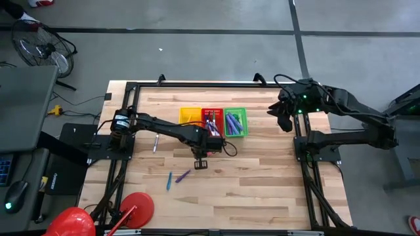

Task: Pick & Place Markers
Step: Put the pink pen into the yellow bin

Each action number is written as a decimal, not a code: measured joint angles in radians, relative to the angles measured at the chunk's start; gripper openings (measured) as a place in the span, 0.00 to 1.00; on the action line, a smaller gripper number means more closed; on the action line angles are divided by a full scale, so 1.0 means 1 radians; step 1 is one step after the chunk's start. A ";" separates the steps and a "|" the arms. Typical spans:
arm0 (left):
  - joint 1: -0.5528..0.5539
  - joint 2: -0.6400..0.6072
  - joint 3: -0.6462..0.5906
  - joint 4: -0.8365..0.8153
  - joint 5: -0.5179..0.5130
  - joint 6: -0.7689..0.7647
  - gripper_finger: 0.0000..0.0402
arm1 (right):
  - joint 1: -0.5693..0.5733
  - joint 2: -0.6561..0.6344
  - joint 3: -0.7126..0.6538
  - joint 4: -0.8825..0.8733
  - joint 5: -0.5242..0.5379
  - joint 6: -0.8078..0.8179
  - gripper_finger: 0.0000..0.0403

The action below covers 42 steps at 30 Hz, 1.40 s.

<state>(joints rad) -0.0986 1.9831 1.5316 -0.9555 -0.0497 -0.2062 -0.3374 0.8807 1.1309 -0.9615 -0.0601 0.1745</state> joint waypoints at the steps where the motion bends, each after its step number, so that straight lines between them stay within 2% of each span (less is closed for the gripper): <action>1: 0.000 -0.001 0.019 -0.020 -0.001 0.000 0.08 | 0.000 0.000 0.000 0.000 0.000 0.000 0.23; 8: 0.000 -0.015 0.125 -0.087 -0.012 0.000 0.08 | 0.000 0.001 0.000 0.000 0.001 -0.007 0.23; 14: 0.000 -0.034 0.158 -0.058 -0.031 -0.013 0.08 | 0.000 0.001 0.000 0.000 0.002 -0.026 0.23; 22: 0.014 -0.083 0.162 0.198 -0.048 -0.029 0.08 | 0.000 0.001 0.000 0.000 0.006 -0.030 0.23; 26: 0.045 -0.089 0.157 0.259 -0.047 -0.028 0.08 | 0.000 0.001 0.000 0.000 0.005 -0.039 0.23; 34: 0.152 -0.097 0.159 0.494 0.001 -0.043 0.08 | 0.000 0.001 0.000 0.000 0.005 -0.045 0.23; 42: 0.261 -0.096 0.158 0.621 0.022 -0.121 0.08 | 0.000 0.001 0.000 -0.002 0.027 -0.064 0.23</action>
<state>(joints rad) 0.1628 1.8874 1.6894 -0.3344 -0.0281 -0.3270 -0.3374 0.8814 1.1309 -0.9630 -0.0335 0.1106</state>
